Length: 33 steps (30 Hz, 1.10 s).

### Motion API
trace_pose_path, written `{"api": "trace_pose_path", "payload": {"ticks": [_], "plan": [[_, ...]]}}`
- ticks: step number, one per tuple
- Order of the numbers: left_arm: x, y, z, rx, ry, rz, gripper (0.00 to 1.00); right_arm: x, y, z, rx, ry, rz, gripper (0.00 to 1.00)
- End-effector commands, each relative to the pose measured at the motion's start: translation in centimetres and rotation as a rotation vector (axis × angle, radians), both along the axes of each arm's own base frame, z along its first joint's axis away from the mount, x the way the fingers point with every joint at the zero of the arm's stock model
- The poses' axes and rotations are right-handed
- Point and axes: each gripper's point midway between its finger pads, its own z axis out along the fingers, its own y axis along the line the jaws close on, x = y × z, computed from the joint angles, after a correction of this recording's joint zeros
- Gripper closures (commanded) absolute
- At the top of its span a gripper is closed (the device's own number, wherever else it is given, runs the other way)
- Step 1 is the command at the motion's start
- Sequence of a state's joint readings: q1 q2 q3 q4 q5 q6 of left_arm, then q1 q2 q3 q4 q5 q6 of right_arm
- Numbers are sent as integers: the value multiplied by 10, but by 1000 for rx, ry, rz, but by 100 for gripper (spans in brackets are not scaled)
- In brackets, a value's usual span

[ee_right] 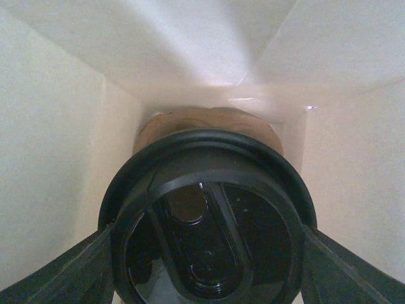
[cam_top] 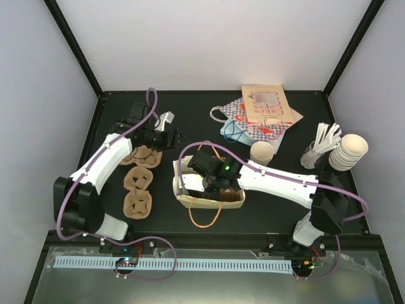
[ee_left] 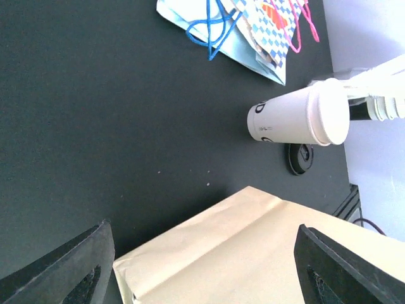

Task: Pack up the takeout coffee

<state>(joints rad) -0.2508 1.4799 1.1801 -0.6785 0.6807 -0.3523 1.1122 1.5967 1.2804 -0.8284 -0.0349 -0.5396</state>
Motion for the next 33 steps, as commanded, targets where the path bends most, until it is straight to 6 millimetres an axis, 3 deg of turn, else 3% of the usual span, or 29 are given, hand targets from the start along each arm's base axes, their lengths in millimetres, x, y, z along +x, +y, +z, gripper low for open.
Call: {"api": "trace_pose_path", "payload": {"ticks": [1,7,14,33], "plan": [[-10,10,17,16,-80,17,20,-10,-9,-17,-69,80,11,47],[-33,28,36,54,-183,45,19,-8,-11,-22,-88,75,14,47],[-44,36,45,78,-229,48,19,-8,-17,-23,-81,29,17,47],[-30,33,55,-14,-279,16,19,-7,-36,-34,-95,-80,32,45]]}}
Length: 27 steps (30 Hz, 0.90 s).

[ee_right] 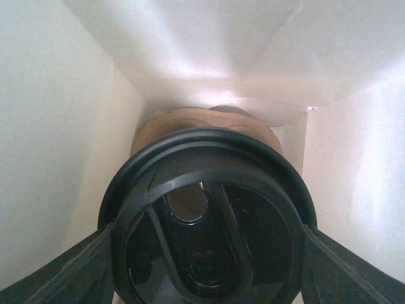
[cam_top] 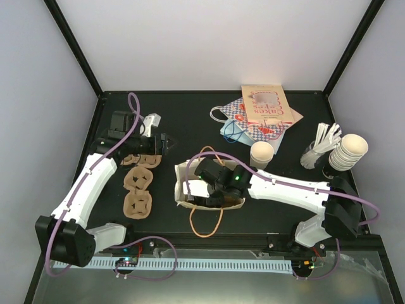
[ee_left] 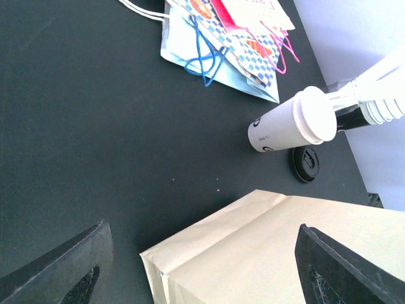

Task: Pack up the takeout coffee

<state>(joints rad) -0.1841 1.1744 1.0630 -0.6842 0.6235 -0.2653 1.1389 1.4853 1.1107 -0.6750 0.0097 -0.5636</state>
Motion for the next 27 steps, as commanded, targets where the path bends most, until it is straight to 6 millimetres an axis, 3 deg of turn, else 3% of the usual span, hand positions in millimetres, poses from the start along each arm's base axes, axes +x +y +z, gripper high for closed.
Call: {"api": "trace_pose_path", "payload": {"ticks": [1,17,27], "plan": [[0,-5,6,-45,-28,-40,19,-1,-27,-30,-166,14,-1,45],[-43,14,-24,-80,77,66,19,-11,-21,-32,-255,153,-59,47],[-59,14,-41,-93,146,75,19,-7,-30,-44,-370,50,-97,47]]}}
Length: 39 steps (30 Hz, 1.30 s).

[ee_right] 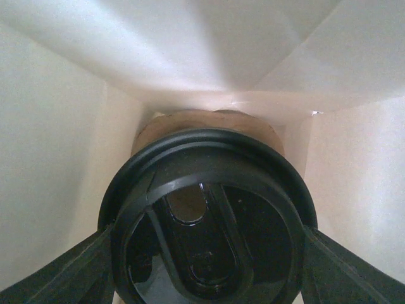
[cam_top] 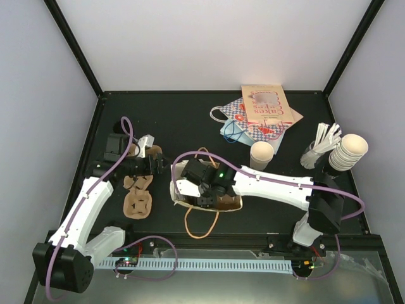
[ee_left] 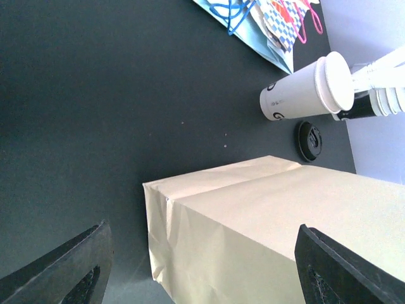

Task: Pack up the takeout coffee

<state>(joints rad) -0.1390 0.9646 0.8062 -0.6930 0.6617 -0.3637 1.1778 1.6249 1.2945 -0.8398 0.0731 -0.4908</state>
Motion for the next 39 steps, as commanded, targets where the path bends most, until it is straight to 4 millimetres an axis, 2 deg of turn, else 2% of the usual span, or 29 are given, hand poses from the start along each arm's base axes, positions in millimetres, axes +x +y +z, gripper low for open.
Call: {"api": "trace_pose_path", "payload": {"ticks": [1,8,15,27,39], "plan": [[-9,-3,2,-38,25,-2,19,-8,-43,-44,-258,35,-43,47],[-15,-10,-5,-80,55,-12,20,-20,-36,-36,-221,103,-21,47],[-19,-21,-9,-105,82,-39,20,-25,-39,-52,-274,155,-25,47],[-22,-30,-13,-112,104,-60,20,-22,-35,-55,-220,277,-75,46],[-22,-31,-15,-109,112,-62,21,10,-44,-53,-246,82,-139,46]]}}
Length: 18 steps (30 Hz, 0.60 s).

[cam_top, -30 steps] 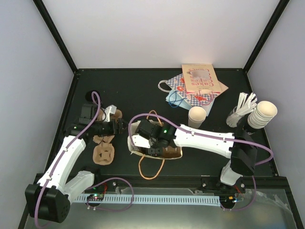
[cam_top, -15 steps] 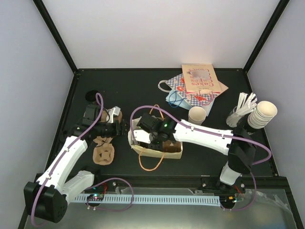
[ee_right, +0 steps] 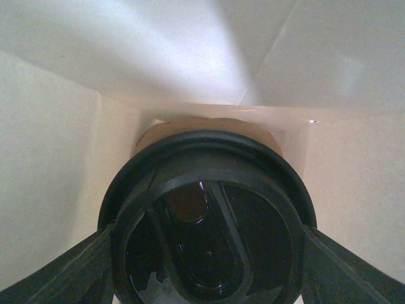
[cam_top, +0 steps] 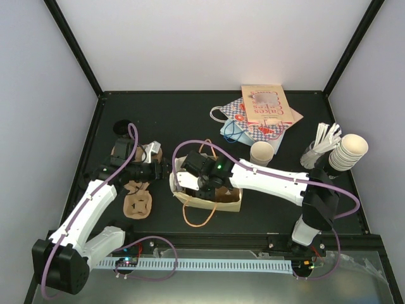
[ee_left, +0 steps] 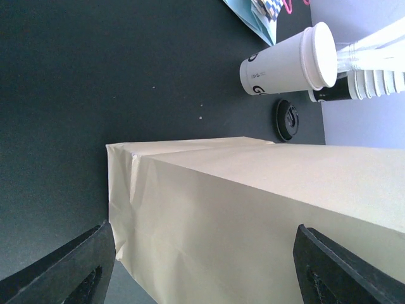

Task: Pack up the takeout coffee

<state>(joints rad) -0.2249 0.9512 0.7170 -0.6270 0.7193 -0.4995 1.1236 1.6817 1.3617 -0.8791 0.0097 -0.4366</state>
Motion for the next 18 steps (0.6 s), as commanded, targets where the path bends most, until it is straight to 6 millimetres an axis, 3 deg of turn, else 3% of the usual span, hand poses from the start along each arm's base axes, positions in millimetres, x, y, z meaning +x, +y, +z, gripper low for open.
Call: {"api": "trace_pose_path", "payload": {"ticks": [1,11,18], "plan": [[0,-5,2,-18,-1,-17,21,-2,-49,-53,-261,3,-54,46],[1,-8,3,-20,-1,-24,21,-33,-47,-58,-203,242,-25,46],[1,-11,3,-19,0,-29,21,-45,-45,-60,-192,319,-13,46]]}}
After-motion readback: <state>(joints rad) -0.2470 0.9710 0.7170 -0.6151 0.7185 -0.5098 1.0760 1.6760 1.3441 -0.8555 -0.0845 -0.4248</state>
